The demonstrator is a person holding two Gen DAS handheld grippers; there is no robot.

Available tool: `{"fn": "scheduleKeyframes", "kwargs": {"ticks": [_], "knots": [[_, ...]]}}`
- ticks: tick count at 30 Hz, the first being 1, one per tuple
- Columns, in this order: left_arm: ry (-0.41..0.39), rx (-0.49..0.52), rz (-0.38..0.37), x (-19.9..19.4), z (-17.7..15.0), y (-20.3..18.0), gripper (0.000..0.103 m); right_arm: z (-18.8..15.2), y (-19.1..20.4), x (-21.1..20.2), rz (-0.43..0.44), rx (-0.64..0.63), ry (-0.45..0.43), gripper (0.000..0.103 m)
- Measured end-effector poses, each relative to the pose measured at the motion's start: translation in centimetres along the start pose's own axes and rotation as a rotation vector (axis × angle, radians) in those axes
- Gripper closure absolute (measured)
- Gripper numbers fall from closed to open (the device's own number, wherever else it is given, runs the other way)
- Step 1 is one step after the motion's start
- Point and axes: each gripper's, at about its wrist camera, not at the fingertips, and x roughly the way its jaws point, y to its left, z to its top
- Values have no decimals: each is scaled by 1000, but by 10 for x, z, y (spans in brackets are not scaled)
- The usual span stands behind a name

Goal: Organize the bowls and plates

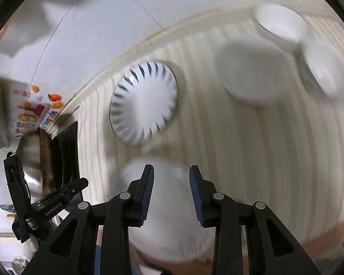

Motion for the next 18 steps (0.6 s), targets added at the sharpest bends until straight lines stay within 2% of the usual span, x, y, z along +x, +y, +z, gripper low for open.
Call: {"fn": "scheduleKeyframes", "kwargs": {"ticks": [3,7,12,14,15,18], "knots": [[32,-25,-4,19,34,1,76,45,14,22,-48,-66,13,68],[63,-33,-8,46,71,-4,76,89,28,56,-104,-147,52,68],[98,-43,-26,80,101,-11,76,118,33,97,-193,-221,106,68],[99,-21,-14,90,106,-18,76,124,32,108,-189,-223,130,69],[97,-10,-10,94,106,-20,77,126,31,112,-182,-224,137,70],[106,20,-10,105,104,-27,84,130,29,120,-202,-253,146,85]]}}
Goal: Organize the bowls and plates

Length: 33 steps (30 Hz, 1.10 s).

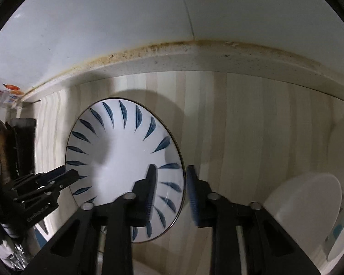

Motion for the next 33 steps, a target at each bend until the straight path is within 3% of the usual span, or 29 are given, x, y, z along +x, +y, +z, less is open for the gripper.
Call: {"fn": "scheduleKeyframes", "kwargs": {"ticks": [2,13,14,16,17,21,24,28,33], "knots": [[-13,-5,-7,1,-2,-3,86,-1,0,2,-16,-24,-1,93],[-64,-30,22,-19,-14,-8,86,-10,-18,-8,66,-13,-7,95],[-71,-32,12,-24,-17,-9,90,-13,-18,-12,70,-15,-10,95],[-74,-34,-80,-37,-19,-13,91,-19,-16,-22,124,-11,-15,98],[-80,-21,-81,-44,-22,-21,91,-21,-13,-25,140,-12,-12,98],[-137,73,2,-63,-35,-45,90,-31,-4,-27,54,-47,-5,98],[-144,13,22,-67,-30,-17,89,-37,-11,-26,91,-15,1,98],[-71,-110,-41,-49,-19,25,84,-41,-17,-22,96,-5,19,97],[-17,-180,-132,-33,-6,41,81,-47,-27,-19,94,15,34,97]]}}
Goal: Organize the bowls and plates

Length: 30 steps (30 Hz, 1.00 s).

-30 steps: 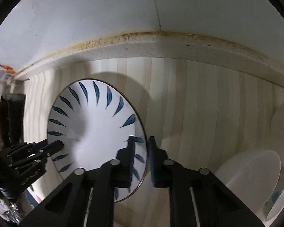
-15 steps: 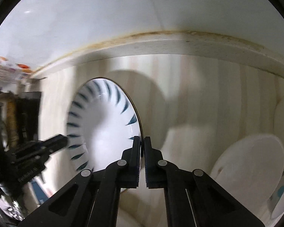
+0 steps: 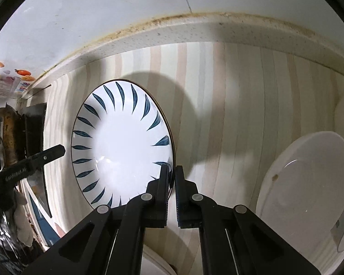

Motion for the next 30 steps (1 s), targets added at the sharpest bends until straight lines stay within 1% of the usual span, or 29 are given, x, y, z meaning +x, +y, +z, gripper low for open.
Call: {"fn": "scheduleKeyframes", "kwargs": {"ticks": [5,6,7,9,13,16,20,23,26,30], "knots": [[50,5,-67,14,0,-9,80,2,-4,3,-6,3,14,97],[54,10,-65,20,0,-16,80,2,-5,3,-9,-1,17,96],[55,20,-59,25,0,-22,81,6,6,12,-12,-3,19,96],[51,38,-50,28,0,-26,81,6,5,15,-13,-5,26,96],[2,73,6,22,-5,-36,86,7,8,17,-16,-8,16,96],[-11,92,17,22,-8,-43,86,7,7,18,-5,1,7,96],[-43,111,26,11,-13,-49,86,7,5,6,2,0,-24,96],[-63,113,19,-8,-18,-47,86,2,2,-7,18,7,-39,96],[-85,123,19,-34,-33,-44,86,-10,5,-26,39,7,-59,96],[-120,137,19,-62,-60,-46,86,-37,15,-51,51,-3,-88,96]]}}
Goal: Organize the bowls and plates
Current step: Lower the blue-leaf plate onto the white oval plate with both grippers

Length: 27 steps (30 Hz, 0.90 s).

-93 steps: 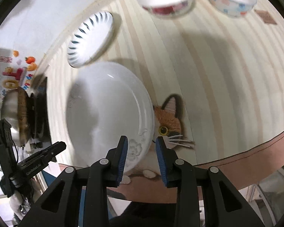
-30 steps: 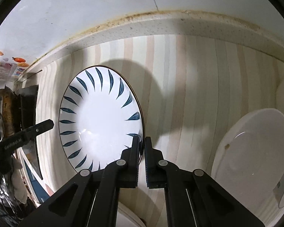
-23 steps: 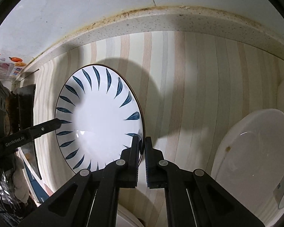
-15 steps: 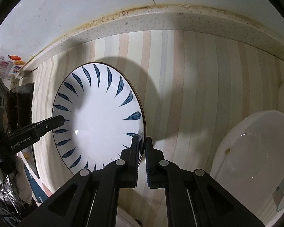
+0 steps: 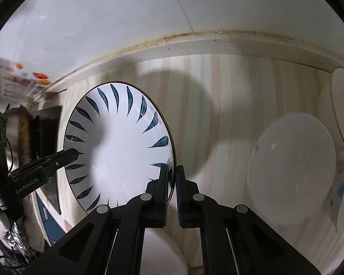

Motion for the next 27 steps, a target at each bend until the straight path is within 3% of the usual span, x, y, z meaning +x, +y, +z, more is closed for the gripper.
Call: {"fn": "scheduleKeyframes", "kwargs": {"ticks": [8,15,27], "knots": [[-22,30,10,-43,-68,4,86,-81,25,-31,1,-6,-26,96],[27,44,8,-29,-115,8,86,-144,22,-17,6,43,6,96],[91,109,51,4,-139,-3,86,-178,-2,9,-17,99,34,96]]}}
